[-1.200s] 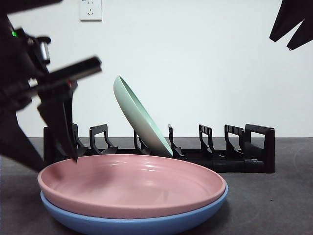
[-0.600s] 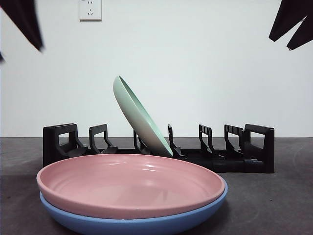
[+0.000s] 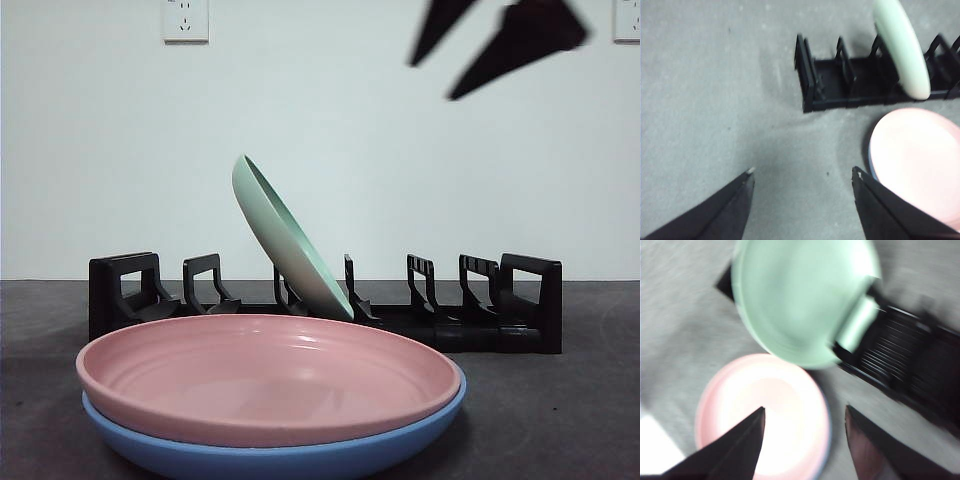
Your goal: Place the plate
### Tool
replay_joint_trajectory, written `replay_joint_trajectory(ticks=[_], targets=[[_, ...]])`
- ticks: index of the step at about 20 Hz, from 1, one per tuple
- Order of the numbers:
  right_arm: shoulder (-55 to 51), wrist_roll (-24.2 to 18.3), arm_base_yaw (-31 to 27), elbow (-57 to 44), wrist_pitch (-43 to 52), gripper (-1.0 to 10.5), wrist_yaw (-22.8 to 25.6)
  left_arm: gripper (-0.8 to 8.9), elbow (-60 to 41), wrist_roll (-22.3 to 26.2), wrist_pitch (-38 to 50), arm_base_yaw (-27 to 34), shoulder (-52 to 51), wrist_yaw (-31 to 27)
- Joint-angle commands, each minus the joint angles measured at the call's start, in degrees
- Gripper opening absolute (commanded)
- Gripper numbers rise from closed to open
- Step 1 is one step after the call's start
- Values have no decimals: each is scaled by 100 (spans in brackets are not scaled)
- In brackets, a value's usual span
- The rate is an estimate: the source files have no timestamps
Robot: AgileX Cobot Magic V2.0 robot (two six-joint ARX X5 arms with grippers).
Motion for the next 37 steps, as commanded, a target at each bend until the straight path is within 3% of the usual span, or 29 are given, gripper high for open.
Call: replay_joint_trajectory(ticks=[1, 6, 12, 22, 28, 30, 37], targets=[[804, 85, 317, 925, -144, 252, -122, 312, 98, -24, 79, -11, -22, -28], [2280, 339, 785, 2638, -326, 252, -114, 312, 98, -22, 79, -11, -20, -33], [3392, 546, 966, 3624, -341, 252, -74, 312, 98, 37, 79, -11, -20, -81], [3952, 643, 1137, 3672, -120, 243, 151, 312, 98, 173, 81, -11, -20, -310], [4015, 627, 1322, 3672, -103, 66, 542, 312, 98, 199, 81, -11, -20, -328], [4015, 627, 1320, 3672, -140, 14, 542, 312, 98, 197, 79, -11, -20, -328], [3759, 636, 1316, 3707, -328, 14, 186, 312, 98, 170, 85, -11, -20, -326]])
